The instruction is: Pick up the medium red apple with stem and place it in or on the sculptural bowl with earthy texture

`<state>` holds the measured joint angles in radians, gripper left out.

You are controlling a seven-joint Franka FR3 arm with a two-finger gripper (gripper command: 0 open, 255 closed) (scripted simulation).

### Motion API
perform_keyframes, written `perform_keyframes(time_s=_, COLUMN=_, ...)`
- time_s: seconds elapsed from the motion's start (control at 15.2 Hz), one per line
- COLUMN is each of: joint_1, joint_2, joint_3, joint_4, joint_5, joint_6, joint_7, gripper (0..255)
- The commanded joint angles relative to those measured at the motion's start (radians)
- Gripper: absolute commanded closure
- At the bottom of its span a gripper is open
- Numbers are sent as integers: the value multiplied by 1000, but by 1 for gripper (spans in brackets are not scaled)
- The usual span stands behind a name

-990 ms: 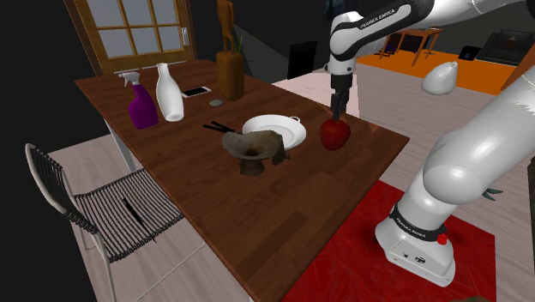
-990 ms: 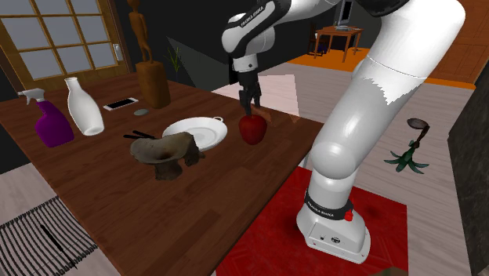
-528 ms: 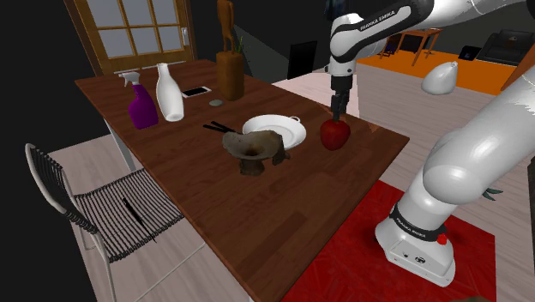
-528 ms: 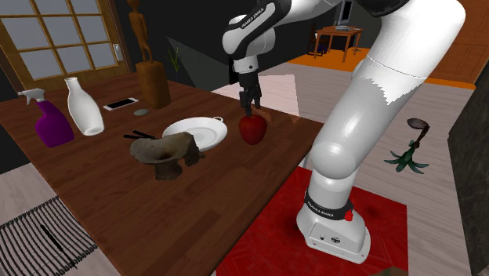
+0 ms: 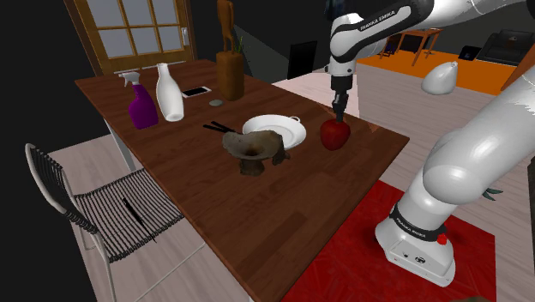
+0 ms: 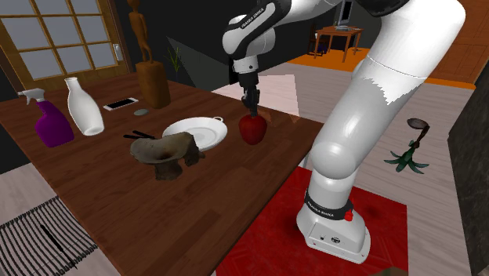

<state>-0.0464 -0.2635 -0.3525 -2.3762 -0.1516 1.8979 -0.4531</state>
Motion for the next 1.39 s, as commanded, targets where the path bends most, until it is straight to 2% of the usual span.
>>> perform_keyframes(time_s=0.0, joint_1=0, joint_2=0, joint_3=0, joint_4=0, joint_5=0, joint_6=0, joint_7=0, gripper=255)
perform_keyframes(time_s=1.32, joint_1=4, joint_2=-71, joint_3=27, joint_4=195, joint_5=1, joint_6=-265, joint_7=0, gripper=255)
